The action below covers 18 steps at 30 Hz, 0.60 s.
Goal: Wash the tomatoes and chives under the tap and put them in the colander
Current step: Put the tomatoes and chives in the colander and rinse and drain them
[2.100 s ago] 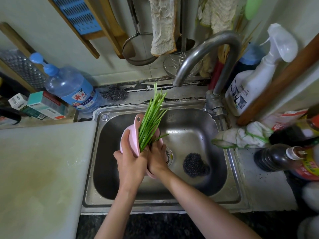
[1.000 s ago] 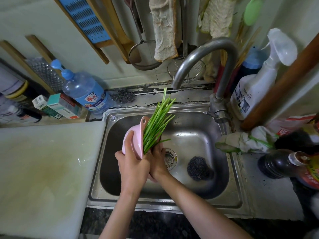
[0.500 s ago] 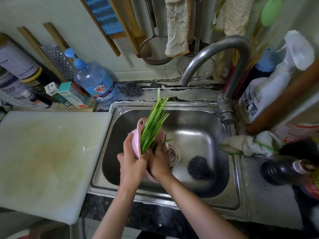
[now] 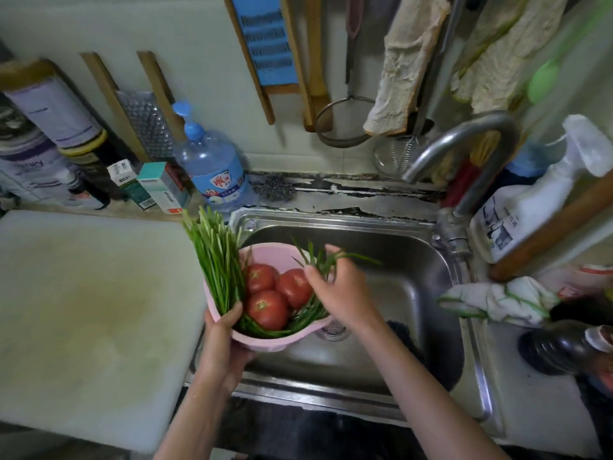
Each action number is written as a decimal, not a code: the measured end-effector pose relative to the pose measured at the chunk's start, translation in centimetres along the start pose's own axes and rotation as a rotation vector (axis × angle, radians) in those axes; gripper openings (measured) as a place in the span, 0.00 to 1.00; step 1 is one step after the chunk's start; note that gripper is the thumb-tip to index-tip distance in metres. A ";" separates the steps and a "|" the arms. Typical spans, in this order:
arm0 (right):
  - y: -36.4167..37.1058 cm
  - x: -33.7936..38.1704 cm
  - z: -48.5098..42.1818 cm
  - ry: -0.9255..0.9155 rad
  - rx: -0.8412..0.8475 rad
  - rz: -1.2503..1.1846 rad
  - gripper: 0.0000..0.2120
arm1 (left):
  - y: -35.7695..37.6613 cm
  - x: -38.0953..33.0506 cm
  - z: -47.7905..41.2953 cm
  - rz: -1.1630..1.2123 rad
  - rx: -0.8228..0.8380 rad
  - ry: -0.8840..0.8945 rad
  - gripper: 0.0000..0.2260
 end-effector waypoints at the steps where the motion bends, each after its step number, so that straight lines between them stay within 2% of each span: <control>1: -0.1 0.4 0.0 0.012 -0.071 -0.003 0.24 | -0.9 -0.6 -0.1 0.020 0.022 0.001 0.23; 4: 1.5 0.9 0.1 0.089 -0.201 -0.038 0.24 | -3.7 -2.7 -0.2 0.067 0.117 -0.012 0.22; 6: 4.2 1.4 0.3 0.183 -0.139 -0.182 0.18 | -5.8 -4.2 -0.1 0.079 0.165 -0.033 0.23; 8: 7.9 2.4 0.7 0.268 -0.009 -0.388 0.14 | -8.2 -6.1 -0.1 0.076 0.188 -0.036 0.24; 10: 11.2 3.7 0.8 0.298 0.023 -0.480 0.10 | -10.9 -8.0 -0.1 0.056 0.211 -0.031 0.24; 13: 15.2 6.1 0.4 0.284 0.030 -0.465 0.05 | -15.2 -10.9 -0.7 0.021 0.217 -0.023 0.25; 18: 21.0 9.1 0.0 0.285 0.086 -0.373 0.08 | -21.2 -14.6 -2.2 -0.111 0.190 -0.051 0.17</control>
Point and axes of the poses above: each hand's wrist, its own z-axis away from the middle knuckle, its own y-axis out of the palm, x = y × z, the point moved 4 cm from there along -z, towards the middle knuckle, and after that the axes turned 14 degrees about -y, right-handed, at the moved point
